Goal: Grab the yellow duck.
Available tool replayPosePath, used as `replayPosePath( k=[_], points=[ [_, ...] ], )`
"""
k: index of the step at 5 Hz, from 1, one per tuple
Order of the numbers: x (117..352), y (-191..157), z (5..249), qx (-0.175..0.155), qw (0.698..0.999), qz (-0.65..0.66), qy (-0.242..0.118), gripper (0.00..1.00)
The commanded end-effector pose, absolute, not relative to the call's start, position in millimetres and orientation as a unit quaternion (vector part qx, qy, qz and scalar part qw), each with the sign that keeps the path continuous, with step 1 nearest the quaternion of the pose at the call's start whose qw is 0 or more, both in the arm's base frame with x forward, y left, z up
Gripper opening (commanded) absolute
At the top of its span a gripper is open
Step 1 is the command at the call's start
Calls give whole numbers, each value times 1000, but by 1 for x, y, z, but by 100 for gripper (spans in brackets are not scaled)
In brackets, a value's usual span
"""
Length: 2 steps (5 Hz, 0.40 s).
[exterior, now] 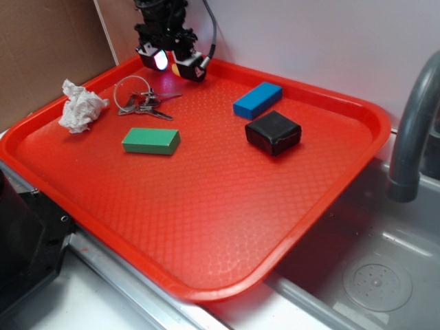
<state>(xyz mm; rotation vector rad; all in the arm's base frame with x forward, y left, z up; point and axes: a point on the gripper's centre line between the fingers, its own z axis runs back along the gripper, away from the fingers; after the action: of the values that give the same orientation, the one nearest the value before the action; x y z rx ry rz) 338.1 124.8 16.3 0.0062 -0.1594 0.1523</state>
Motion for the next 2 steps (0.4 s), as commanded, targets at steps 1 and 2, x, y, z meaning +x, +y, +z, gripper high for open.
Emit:
replayPosePath(
  k=[1, 2],
  points=[
    [370, 108, 30, 2, 994, 19, -105, 76],
    [363, 114, 30, -8, 994, 34, -102, 0]
  ],
)
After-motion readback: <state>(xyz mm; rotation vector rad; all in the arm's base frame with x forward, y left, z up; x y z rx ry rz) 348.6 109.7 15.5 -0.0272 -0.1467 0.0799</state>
